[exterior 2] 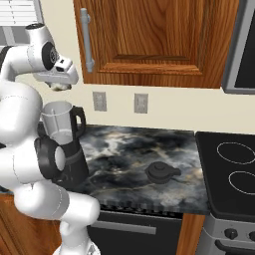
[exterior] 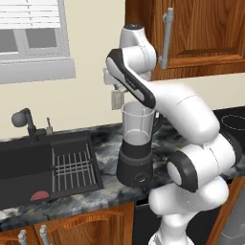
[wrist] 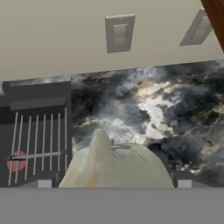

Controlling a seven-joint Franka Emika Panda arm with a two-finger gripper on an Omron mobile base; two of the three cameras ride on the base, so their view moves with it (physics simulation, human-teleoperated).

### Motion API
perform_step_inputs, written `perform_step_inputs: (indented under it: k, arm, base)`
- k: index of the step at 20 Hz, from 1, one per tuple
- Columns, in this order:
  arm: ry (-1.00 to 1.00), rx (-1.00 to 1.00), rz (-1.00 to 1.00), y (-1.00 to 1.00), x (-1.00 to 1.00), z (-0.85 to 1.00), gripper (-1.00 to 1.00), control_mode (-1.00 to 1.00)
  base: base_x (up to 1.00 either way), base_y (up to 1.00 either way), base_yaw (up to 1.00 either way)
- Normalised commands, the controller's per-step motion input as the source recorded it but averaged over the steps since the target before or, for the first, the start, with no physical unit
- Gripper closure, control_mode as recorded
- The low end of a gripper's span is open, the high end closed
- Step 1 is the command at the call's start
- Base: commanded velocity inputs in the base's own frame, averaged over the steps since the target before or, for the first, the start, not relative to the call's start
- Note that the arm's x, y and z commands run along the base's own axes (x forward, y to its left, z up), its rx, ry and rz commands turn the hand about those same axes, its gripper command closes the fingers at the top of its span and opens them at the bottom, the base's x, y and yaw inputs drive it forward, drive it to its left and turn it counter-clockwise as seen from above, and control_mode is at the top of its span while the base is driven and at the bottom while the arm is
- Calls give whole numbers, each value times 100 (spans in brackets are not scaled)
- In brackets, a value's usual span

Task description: Grab the onion and garlic from the fridge, place them in the blender, close the lid, and turn on the blender to create a marinade.

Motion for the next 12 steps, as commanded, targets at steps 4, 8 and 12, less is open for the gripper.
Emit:
perform_step_inputs:
  k: [4,8,12]
  arm:
    - [1,0,0,0,-95,25,100,-100]
    - [0,0,0,0,-83,-12,100,-100]
    - [1,-8,0,-1,-60,-59,100,-100]
  base:
    - [0,0,0]
    - [0,0,0]
    - [0,0,0]
